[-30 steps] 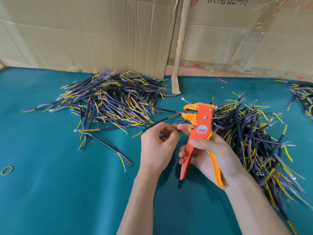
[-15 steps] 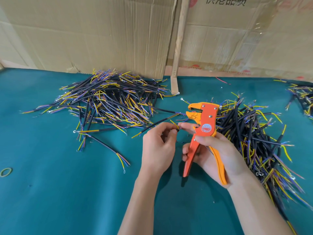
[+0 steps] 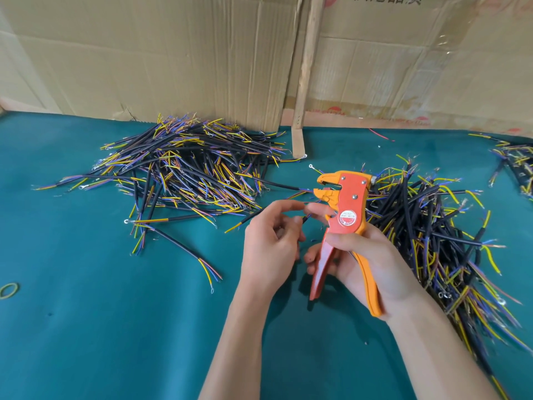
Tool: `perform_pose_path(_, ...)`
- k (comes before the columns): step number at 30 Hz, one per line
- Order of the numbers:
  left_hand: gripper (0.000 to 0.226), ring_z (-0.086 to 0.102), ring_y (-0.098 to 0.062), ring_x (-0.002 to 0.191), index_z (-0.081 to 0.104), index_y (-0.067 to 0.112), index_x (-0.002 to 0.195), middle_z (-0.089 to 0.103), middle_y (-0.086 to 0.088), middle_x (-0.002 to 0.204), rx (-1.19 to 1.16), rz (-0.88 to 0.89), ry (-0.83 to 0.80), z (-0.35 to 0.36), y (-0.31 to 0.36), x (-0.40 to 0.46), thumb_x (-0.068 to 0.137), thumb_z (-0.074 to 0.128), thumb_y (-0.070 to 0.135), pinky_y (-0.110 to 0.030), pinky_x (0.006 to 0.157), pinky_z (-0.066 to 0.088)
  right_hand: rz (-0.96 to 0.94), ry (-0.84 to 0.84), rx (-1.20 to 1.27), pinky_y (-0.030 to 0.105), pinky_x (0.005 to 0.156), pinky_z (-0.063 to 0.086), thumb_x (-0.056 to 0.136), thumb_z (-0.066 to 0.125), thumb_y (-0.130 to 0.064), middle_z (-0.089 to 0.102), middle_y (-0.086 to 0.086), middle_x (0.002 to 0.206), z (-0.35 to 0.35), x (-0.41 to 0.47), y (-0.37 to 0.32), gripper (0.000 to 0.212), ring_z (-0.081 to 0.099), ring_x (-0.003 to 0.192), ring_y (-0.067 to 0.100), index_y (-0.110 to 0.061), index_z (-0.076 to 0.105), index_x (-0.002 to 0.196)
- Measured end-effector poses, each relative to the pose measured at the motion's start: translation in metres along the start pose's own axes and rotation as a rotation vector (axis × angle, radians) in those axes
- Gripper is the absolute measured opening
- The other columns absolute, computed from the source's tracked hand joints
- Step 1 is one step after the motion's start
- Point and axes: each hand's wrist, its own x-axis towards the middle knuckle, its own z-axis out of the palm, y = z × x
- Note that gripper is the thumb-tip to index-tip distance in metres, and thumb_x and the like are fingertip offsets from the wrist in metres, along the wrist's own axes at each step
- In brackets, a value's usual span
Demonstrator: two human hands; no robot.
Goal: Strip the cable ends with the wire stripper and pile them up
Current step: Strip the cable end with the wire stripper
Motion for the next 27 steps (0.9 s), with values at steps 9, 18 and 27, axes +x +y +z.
perform_pose_path(9, 0.026, 0.048, -0.014, 0.047, 0.074, 0.018, 0.100, 0.060, 0.006, 0.063, -0.023, -0.051, 0.078, 0.0009, 0.0024, 0.0016, 0.102, 0.051, 0.006, -0.023, 0.051, 0.038, -0.006, 0.010, -0.098, 0.045, 0.064, 0.056, 0.076, 0.068, -0.008, 0.070, 0.014, 0.121, -0.0002, 0.0009, 0.0036, 0.057, 0.066, 0.072, 0.038, -0.009, 0.065, 0.133)
perform_pose_path(18, 0.027, 0.051, -0.012, 0.050, 0.076, 0.022, 0.097, 0.061, 0.009, 0.062, 0.009, -0.075, 0.049, 0.0007, 0.0028, 0.0015, 0.100, 0.053, 0.009, -0.025, 0.057, 0.041, -0.030, 0.042, -0.114, 0.046, 0.064, 0.056, 0.076, 0.070, -0.007, 0.066, 0.015, 0.129, -0.0007, 0.0006, 0.0044, 0.053, 0.066, 0.072, 0.039, -0.012, 0.068, 0.129)
perform_pose_path(27, 0.029, 0.041, -0.009, 0.049, 0.076, 0.023, 0.097, 0.056, 0.010, 0.059, -0.114, -0.127, -0.011, -0.0010, 0.0040, 0.0004, 0.100, 0.053, 0.007, -0.021, 0.050, 0.036, -0.013, 0.086, -0.152, 0.046, 0.063, 0.057, 0.076, 0.072, -0.013, 0.068, 0.018, 0.114, 0.0027, -0.0008, 0.0012, 0.037, 0.067, 0.070, 0.039, -0.017, 0.076, 0.113)
